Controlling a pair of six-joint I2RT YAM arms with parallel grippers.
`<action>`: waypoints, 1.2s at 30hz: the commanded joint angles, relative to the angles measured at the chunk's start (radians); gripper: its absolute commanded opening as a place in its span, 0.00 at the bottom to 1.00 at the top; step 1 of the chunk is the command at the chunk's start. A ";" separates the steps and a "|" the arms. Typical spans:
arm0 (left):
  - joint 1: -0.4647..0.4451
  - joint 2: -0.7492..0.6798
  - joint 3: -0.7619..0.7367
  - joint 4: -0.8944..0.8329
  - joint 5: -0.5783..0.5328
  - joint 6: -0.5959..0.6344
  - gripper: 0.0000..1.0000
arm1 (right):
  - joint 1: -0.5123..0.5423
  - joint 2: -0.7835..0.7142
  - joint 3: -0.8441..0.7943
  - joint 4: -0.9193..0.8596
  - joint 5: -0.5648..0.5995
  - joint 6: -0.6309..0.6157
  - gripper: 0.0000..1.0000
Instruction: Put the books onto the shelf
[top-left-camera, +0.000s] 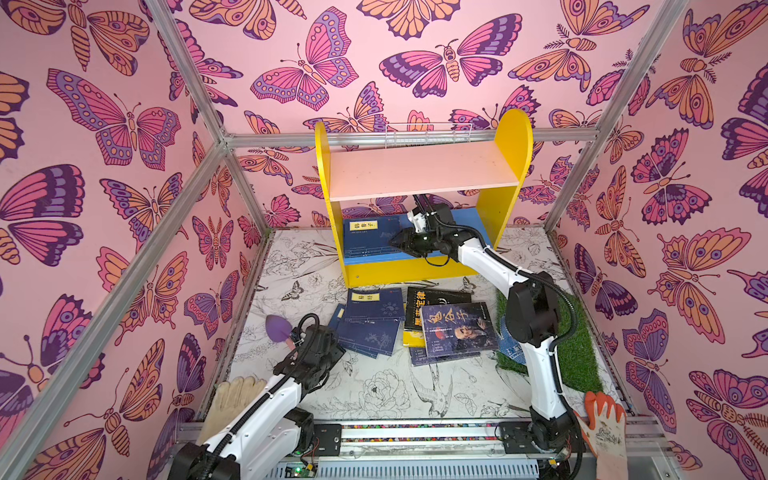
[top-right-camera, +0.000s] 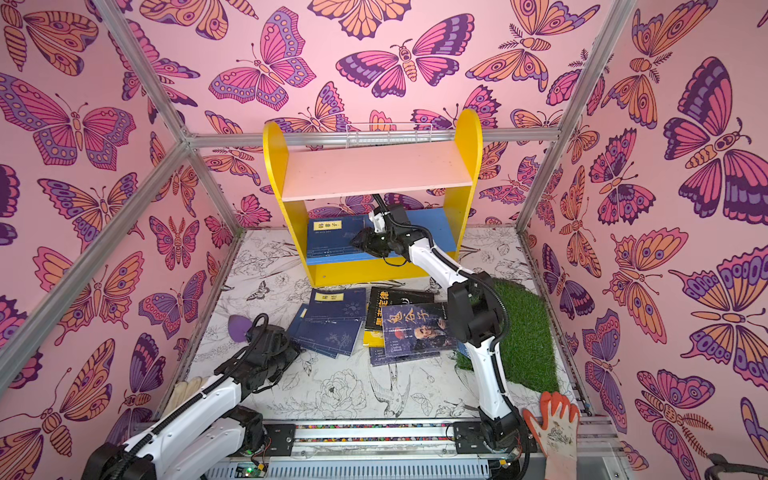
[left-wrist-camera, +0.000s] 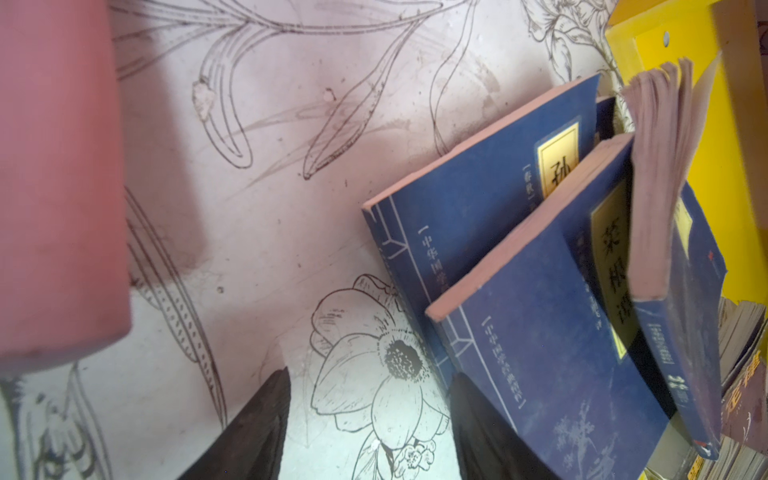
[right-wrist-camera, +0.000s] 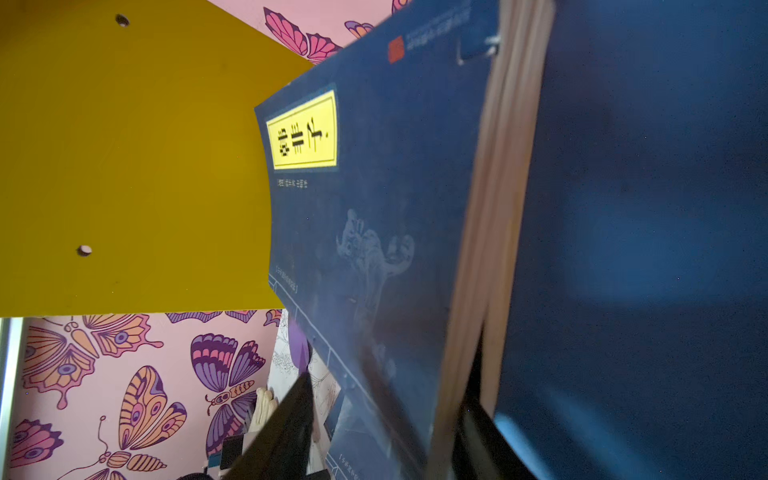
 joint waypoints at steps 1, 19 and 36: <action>0.004 -0.001 0.000 -0.024 -0.001 0.008 0.64 | -0.014 -0.043 0.015 -0.063 0.061 -0.060 0.50; 0.005 0.020 0.005 -0.019 -0.001 0.007 0.64 | -0.035 0.039 0.080 -0.020 0.094 -0.040 0.22; 0.005 0.033 0.004 -0.016 -0.001 0.010 0.64 | 0.012 0.095 0.129 0.027 0.066 -0.045 0.19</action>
